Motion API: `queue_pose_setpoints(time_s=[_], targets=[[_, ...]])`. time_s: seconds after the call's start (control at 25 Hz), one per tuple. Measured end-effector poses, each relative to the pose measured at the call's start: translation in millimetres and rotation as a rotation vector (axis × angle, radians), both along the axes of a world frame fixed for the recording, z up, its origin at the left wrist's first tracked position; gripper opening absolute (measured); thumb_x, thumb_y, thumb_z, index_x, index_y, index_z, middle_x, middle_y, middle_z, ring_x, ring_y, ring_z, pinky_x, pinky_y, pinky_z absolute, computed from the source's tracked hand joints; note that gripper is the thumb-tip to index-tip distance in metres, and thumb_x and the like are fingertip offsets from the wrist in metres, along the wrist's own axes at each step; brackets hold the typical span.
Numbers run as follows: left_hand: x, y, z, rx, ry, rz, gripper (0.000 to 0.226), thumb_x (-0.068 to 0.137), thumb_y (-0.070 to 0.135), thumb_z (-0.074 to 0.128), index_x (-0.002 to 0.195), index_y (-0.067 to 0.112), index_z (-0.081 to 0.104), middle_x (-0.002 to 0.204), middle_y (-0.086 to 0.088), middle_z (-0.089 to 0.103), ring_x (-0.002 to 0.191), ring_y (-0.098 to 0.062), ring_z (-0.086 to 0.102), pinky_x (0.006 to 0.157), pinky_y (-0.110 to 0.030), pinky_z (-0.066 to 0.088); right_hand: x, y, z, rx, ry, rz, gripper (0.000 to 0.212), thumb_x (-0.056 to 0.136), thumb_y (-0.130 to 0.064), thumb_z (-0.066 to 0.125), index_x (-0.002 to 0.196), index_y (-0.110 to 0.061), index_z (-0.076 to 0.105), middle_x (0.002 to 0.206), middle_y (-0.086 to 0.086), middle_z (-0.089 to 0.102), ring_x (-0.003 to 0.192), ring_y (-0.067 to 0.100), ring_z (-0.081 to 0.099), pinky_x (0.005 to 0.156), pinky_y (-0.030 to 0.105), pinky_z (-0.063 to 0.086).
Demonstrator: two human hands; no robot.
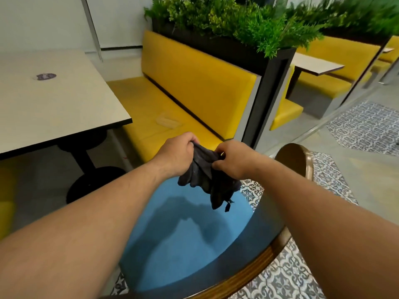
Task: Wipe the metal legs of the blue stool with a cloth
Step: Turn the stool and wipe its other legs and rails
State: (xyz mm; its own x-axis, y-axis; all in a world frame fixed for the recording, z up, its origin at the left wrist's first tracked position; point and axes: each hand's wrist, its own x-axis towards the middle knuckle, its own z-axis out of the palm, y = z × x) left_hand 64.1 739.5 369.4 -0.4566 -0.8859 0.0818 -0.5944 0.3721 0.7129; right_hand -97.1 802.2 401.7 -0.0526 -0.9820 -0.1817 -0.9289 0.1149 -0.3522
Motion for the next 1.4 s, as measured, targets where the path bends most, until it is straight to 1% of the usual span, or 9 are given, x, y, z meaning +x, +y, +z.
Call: queue_pose_setpoints(time_s=[0.16, 0.28, 0.36, 0.48, 0.8, 1.04, 1.2, 1.28, 1.4], targets=[[-45, -11, 11, -0.067, -0.044, 0.056, 0.028, 0.1, 0.018, 0.033, 0.094, 0.024, 0.059, 0.084, -0.002, 0.063, 0.073, -0.019, 0.055, 0.055, -0.033, 0.042, -48, -18, 6, -0.038, -0.033, 0.064, 0.026, 0.09, -0.029, 0.065, 0.107, -0.01, 0.063, 0.1, 0.01, 0.065, 0.09, 0.027, 0.061, 0.079, 0.039, 0.053], [-81, -24, 25, -0.133, -0.11, 0.126, 0.026, 0.1, 0.018, 0.033, 0.096, 0.024, 0.058, 0.09, -0.004, 0.063, 0.082, -0.024, 0.058, 0.07, -0.042, 0.049, -84, -36, 13, -0.117, -0.097, 0.128, 0.02, 0.088, -0.029, 0.066, 0.097, -0.011, 0.063, 0.087, 0.007, 0.064, 0.08, 0.024, 0.06, 0.062, 0.032, 0.048], [-104, -31, 34, -0.147, -0.122, 0.159, 0.026, 0.1, 0.019, 0.033, 0.093, 0.027, 0.056, 0.089, -0.003, 0.063, 0.083, -0.025, 0.058, 0.073, -0.044, 0.049, -110, -48, 20, -0.12, -0.134, 0.149, 0.019, 0.088, -0.03, 0.066, 0.093, -0.012, 0.062, 0.08, 0.003, 0.061, 0.075, 0.022, 0.058, 0.055, 0.03, 0.042], [-132, -37, 46, -0.193, -0.103, 0.225, 0.025, 0.1, 0.02, 0.033, 0.091, 0.03, 0.054, 0.088, -0.003, 0.062, 0.082, -0.024, 0.058, 0.072, -0.044, 0.05, -140, -70, 32, -0.094, -0.176, 0.201, 0.024, 0.088, -0.031, 0.069, 0.099, -0.01, 0.063, 0.087, 0.006, 0.063, 0.076, 0.022, 0.059, 0.058, 0.031, 0.047], [-179, -79, 46, -0.17, -0.094, 0.282, 0.026, 0.101, 0.02, 0.032, 0.095, 0.029, 0.056, 0.09, -0.002, 0.062, 0.084, -0.025, 0.058, 0.072, -0.045, 0.049, -194, -127, 29, -0.14, -0.188, 0.27, 0.023, 0.086, -0.033, 0.071, 0.096, -0.014, 0.062, 0.081, -0.001, 0.06, 0.069, 0.011, 0.055, 0.052, 0.025, 0.04], [-229, -120, 53, -0.088, -0.253, 0.379, 0.026, 0.1, 0.017, 0.034, 0.095, 0.026, 0.058, 0.093, -0.003, 0.062, 0.082, -0.022, 0.057, 0.062, -0.032, 0.045, -237, -193, 11, -0.081, -0.302, 0.375, 0.027, 0.084, -0.03, 0.073, 0.093, -0.011, 0.058, 0.084, 0.009, 0.065, 0.077, 0.025, 0.064, 0.066, 0.04, 0.056], [-266, -139, 65, -0.024, -0.302, 0.553, 0.025, 0.1, 0.014, 0.036, 0.098, 0.021, 0.06, 0.092, -0.003, 0.059, 0.073, -0.02, 0.054, 0.051, -0.026, 0.037, -262, -233, 8, -0.065, -0.379, 0.484, 0.026, 0.083, -0.028, 0.073, 0.09, -0.01, 0.055, 0.084, 0.013, 0.065, 0.08, 0.03, 0.064, 0.069, 0.046, 0.055], [-283, -142, 69, 0.048, -0.297, 0.628, 0.024, 0.098, 0.011, 0.038, 0.099, 0.019, 0.061, 0.094, -0.006, 0.06, 0.074, -0.023, 0.057, 0.052, -0.027, 0.045, -270, -246, 4, -0.032, -0.371, 0.527, 0.023, 0.082, -0.026, 0.071, 0.088, -0.011, 0.054, 0.081, 0.011, 0.064, 0.077, 0.028, 0.062, 0.065, 0.043, 0.053], [-305, -153, 70, 0.206, -0.309, 0.732, 0.024, 0.094, 0.001, 0.043, 0.104, 0.011, 0.062, 0.096, -0.014, 0.064, 0.08, -0.033, 0.067, 0.064, -0.041, 0.06, -276, -265, -4, 0.014, -0.383, 0.576, 0.018, 0.08, -0.022, 0.067, 0.078, -0.012, 0.052, 0.071, 0.007, 0.06, 0.066, 0.024, 0.056, 0.054, 0.034, 0.044]])
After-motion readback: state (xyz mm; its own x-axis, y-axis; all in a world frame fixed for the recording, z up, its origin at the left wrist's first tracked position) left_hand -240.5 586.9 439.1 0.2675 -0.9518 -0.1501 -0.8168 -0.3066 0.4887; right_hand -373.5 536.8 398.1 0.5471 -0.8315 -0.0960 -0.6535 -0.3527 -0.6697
